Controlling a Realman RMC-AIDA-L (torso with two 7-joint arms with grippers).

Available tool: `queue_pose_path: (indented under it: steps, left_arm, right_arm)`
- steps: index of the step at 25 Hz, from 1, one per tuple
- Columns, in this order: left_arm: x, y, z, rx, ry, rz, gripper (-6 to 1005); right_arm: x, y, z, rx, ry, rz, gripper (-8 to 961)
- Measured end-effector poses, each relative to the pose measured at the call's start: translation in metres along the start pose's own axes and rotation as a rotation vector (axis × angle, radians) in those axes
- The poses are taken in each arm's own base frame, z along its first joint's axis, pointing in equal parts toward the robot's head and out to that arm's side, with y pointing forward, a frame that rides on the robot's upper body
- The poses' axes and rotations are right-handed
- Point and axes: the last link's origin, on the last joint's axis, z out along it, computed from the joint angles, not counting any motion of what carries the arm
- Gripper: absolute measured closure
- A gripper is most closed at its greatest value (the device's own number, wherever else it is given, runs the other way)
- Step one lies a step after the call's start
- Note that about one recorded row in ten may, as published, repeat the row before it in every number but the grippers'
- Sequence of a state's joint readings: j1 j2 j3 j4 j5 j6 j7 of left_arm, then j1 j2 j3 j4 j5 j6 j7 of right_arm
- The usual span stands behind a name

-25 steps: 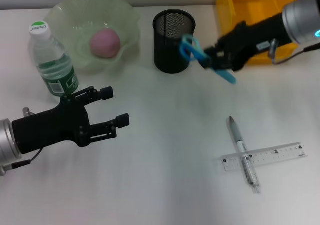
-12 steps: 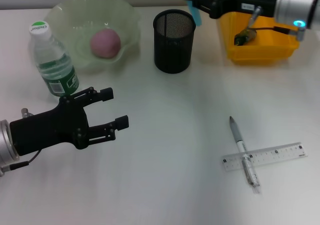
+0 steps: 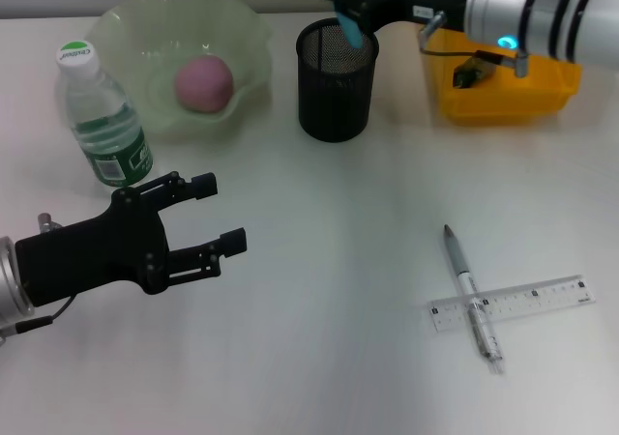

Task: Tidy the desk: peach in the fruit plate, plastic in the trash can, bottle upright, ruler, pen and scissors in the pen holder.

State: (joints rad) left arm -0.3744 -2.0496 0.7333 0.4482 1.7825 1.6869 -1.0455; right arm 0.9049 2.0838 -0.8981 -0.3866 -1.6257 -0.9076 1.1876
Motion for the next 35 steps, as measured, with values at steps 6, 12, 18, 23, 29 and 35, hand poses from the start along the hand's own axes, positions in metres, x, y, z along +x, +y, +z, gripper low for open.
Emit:
queue_pose_path:
  steps: [6,12,18,23,29,35]
  left_arm:
    - [-0.002,0.003,-0.003,-0.003,0.005,-0.001,166]
    - [-0.003,0.005,-0.004,0.000,0.007,-0.004,165]
    - [-0.003,0.005,-0.005,-0.004,0.009,-0.003,165]
    - [-0.003,0.006,-0.006,-0.007,0.010,-0.001,166]
    - [-0.003,0.008,-0.008,-0.010,0.013,-0.006,166]
    - [-0.005,0.007,-0.017,-0.019,-0.013,-0.018,165]
  right_arm:
    - [0.005,0.003,0.006,0.011,0.017,0.011,714]
    - [0.009,0.003,0.004,0.015,0.022,0.028,711]
    - [0.012,0.000,-0.001,0.020,0.025,0.084,610]
    - [0.014,0.001,-0.008,0.002,0.008,0.121,414]
    - [-0.010,0.005,-0.059,-0.192,-0.113,0.244,275]
    - [-0.027,0.020,-0.124,-0.532,0.161,0.203,261]
